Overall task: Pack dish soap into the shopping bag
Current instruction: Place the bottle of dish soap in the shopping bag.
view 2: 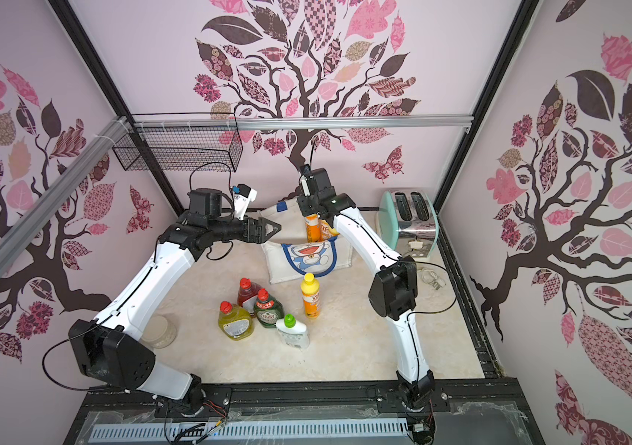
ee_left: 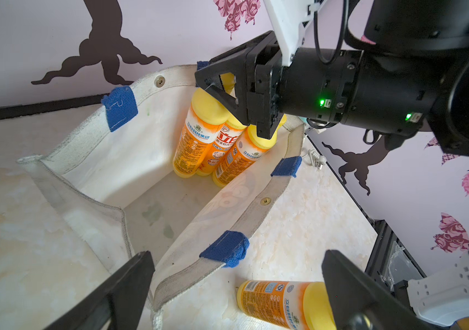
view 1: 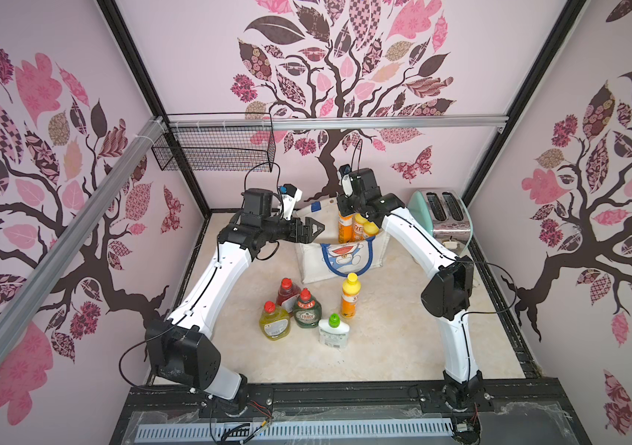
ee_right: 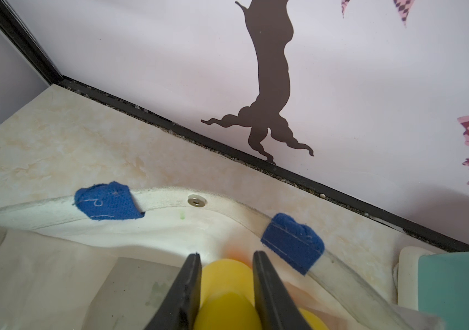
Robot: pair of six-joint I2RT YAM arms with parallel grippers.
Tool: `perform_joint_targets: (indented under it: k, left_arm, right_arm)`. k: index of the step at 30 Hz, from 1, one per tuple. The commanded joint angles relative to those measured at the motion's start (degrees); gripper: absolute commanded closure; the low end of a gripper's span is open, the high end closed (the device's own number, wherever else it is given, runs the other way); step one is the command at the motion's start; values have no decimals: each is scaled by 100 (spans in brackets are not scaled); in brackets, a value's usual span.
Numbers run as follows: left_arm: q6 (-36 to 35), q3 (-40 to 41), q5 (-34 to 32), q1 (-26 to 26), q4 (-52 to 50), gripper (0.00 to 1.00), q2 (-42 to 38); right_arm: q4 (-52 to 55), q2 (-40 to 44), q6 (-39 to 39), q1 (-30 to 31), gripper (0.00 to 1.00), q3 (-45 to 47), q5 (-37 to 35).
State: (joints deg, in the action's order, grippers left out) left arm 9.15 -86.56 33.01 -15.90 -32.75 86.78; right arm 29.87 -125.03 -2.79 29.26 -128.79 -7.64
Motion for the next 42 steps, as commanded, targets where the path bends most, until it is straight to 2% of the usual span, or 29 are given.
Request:
perform_joint_targets:
  k: [1, 16, 21, 24, 28, 33, 42]
  left_arm:
    - [-71, -89, -29, -11, -49, 2, -14]
    - [-73, -39, -5, -10, 15, 2, -23]
    - [-106, -51, -24, -10, -21, 2, -14]
    - [-123, -38, -40, -2, -21, 2, -44]
    - [-132, -32, -50, -2, -28, 2, -39]
    - [-134, -52, -56, -3, -69, 2, -39]
    - [-58, 46, 56, -2, 51, 2, -251]
  right_arm:
    - [-611, 146, -19, -97, 100, -60, -134]
    - [-658, 102, -55, -160, 100, 292, -203]
    - [-623, 88, -72, -170, 86, 376, -210]
    - [-614, 97, -64, -174, 86, 390, -173]
    - [-586, 117, -64, -174, 78, 390, -183]
    - [-463, 176, -78, -173, 59, 390, -203]
    - [-418, 448, -22, -171, 51, 679, -55]
